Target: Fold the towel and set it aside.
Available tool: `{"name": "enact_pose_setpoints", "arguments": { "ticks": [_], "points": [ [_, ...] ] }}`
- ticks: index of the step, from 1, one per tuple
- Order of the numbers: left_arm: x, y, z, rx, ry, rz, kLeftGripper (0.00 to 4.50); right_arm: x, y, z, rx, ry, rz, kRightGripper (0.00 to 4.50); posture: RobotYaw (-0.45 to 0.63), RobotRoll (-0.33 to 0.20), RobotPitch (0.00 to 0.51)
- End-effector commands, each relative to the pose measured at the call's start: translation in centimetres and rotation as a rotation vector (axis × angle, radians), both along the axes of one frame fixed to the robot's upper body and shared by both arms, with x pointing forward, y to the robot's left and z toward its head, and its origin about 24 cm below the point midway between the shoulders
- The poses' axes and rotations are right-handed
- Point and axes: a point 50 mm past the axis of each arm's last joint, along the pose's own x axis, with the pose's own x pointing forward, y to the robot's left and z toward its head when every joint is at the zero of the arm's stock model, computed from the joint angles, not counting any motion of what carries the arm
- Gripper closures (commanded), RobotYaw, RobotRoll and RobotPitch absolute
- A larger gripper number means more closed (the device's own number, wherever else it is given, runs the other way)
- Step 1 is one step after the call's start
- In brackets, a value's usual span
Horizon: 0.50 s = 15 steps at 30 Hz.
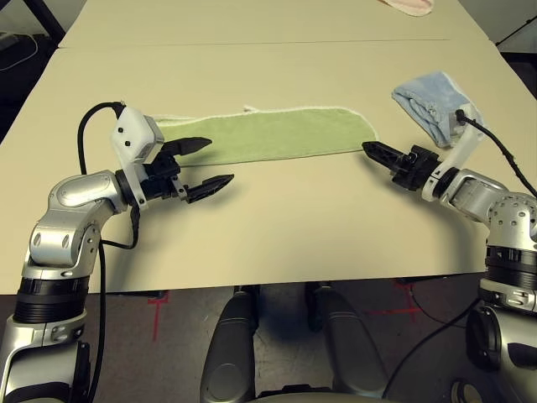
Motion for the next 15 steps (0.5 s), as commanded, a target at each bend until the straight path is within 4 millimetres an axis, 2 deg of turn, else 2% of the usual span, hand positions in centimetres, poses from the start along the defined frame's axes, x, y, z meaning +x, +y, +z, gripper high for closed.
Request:
{"name": "enact_pose_setpoints", "arguments": {
  "ticks": [1, 8, 15],
  "points": [
    [-0.2, -0.4, -0.1, 0.004, 0.008, -0.022, 0.02, 0.4, 0.9, -1.0, 0.008, 0.050, 0.007, 0.02, 0.03, 0.000, 0.242],
    [-0.3, -0.3, -0.1, 0.007, 0.009, -0.019, 0.02, 1.7, 1.1, -0.8, -0.004, 0.035, -0.081, 0.02, 0.03, 0.000, 0.245],
    [-0.4, -0.2, -0.1, 0.010, 0.013, -0.015, 0.02, 2.1, 0.5, -0.8, -0.006, 0.047, -0.150, 0.02, 0.03, 0.000, 0.246]
  ]
}}
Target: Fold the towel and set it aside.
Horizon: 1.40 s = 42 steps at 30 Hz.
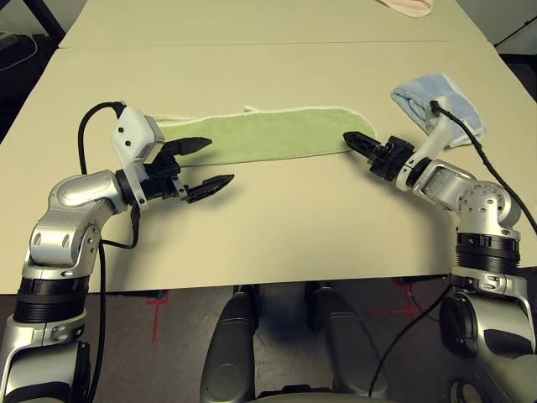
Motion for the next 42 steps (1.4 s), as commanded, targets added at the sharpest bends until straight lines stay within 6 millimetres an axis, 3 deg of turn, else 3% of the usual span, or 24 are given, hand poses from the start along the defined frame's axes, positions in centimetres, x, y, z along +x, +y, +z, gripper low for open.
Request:
{"name": "enact_pose_setpoints", "arguments": {
  "ticks": [1, 22, 38, 41, 42],
  "points": [
    [-0.4, -0.3, -0.1, 0.011, 0.007, -0.017, 0.02, 0.1, -1.0, -1.3, -0.018, 0.071, -0.068, 0.02, 0.03, 0.000, 0.246],
    [-0.3, -0.3, -0.2, 0.013, 0.018, -0.025, 0.02, -1.6, -2.7, -2.1, 0.145, 0.205, -0.214, 0.02, 0.02, 0.000, 0.242],
    [-0.3, -0.3, -0.2, 0.015, 0.019, -0.027, 0.02, 0.0, -2.1, -1.6, 0.087, 0.122, -0.212, 0.02, 0.02, 0.000, 0.240],
    [-0.3, -0.3, -0.2, 0.017, 0.020, -0.026, 0.00, 0.1, -1.9, -1.6, 0.069, 0.122, -0.206, 0.62, 0.02, 0.000, 0.239],
    [-0.3, -0.2, -0.2, 0.017, 0.021, -0.025, 0.00, 0.1, -1.9, -1.7, 0.066, 0.121, -0.206, 1.05, 0.02, 0.000, 0.240]
  ]
}}
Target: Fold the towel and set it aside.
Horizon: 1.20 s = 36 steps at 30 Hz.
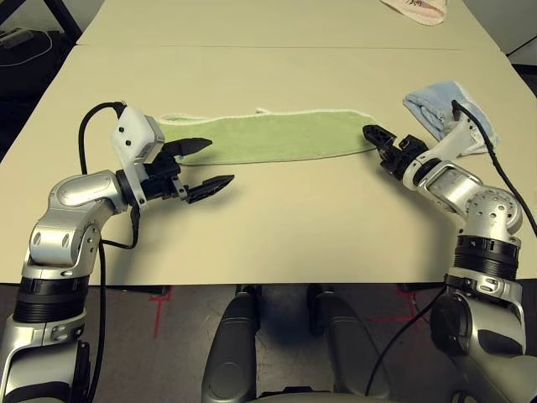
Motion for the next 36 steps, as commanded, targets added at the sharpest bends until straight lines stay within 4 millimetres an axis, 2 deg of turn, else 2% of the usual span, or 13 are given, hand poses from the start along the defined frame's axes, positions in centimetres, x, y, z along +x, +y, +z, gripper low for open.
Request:
{"name": "enact_pose_setpoints", "arguments": {
  "ticks": [1, 9, 15, 24, 30, 36],
  "points": [
    [-0.3, -0.2, -0.2, 0.018, 0.014, -0.024, 0.00, 0.0, -0.4, -1.2, -0.020, 0.050, -0.017, 1.36, 0.02, 0.000, 0.239],
    [-0.3, -0.3, -0.3, 0.019, 0.019, -0.026, 0.00, -0.3, -0.6, -1.2, -0.034, 0.043, -0.015, 4.43, 0.01, 0.000, 0.233],
    [-0.2, -0.3, -0.3, 0.019, 0.021, -0.028, 0.00, -0.6, -0.7, -1.0, -0.048, 0.023, 0.010, 4.47, 0.01, 0.000, 0.230],
    [-0.2, -0.2, -0.3, 0.019, 0.024, -0.026, 0.00, -0.7, -0.3, 0.1, -0.187, -0.091, 0.132, 4.47, 0.02, 0.000, 0.226],
    [0.0, -0.1, -0.1, 0.020, 0.008, -0.013, 0.00, -0.8, 0.9, 0.9, -0.206, -0.170, 0.194, 4.47, 0.02, 0.000, 0.223],
    [0.0, 0.0, -0.1, 0.024, 0.009, -0.009, 0.00, -0.8, 2.6, 2.0, -0.305, -0.277, 0.264, 4.47, 0.03, 0.000, 0.222]
  ]
}}
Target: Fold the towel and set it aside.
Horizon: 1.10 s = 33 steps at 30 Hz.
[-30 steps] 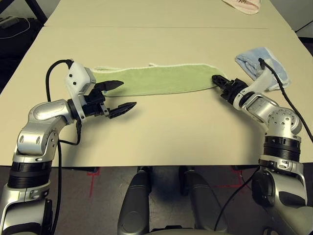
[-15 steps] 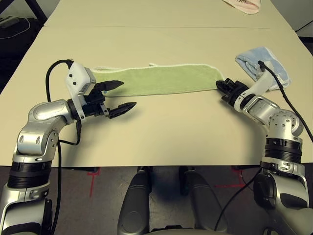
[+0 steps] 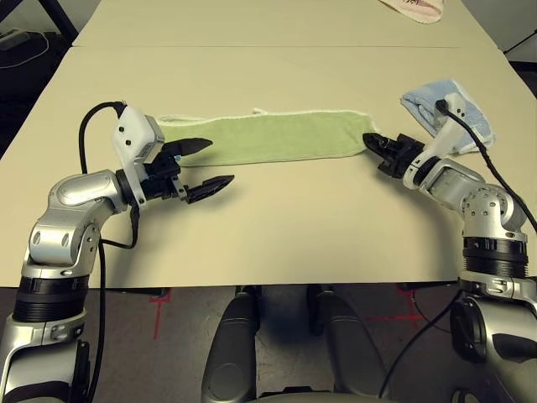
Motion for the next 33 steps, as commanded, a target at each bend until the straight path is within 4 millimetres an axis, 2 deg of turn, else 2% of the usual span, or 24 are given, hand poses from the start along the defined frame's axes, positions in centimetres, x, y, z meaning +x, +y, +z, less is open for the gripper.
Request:
{"name": "enact_pose_setpoints", "arguments": {
  "ticks": [1, 11, 20, 24, 33],
  "points": [
    [-0.1, 0.0, -0.1, 0.021, 0.005, -0.007, 0.00, -0.2, 1.1, 0.9, -0.078, -0.092, 0.055, 4.47, 0.03, 0.000, 0.222],
    [-0.1, 0.0, 0.0, 0.024, 0.005, -0.007, 0.00, 0.5, 4.2, 1.7, -0.182, -0.184, 0.157, 4.47, 0.03, 0.000, 0.220],
    [-0.2, 0.1, 0.0, 0.026, 0.006, -0.002, 0.00, 0.7, 7.2, 2.4, -0.394, -0.379, 0.310, 4.47, 0.04, 0.000, 0.220],
    [-0.1, 0.0, 0.0, 0.024, 0.004, -0.004, 0.00, 0.9, 8.5, 2.7, -0.406, -0.405, 0.361, 4.47, 0.04, 0.000, 0.220],
    [-0.3, 0.1, 0.0, 0.022, 0.003, 0.007, 0.00, 1.1, 9.7, 2.3, -0.399, -0.413, 0.414, 4.47, 0.05, 0.000, 0.219]
  ]
}}
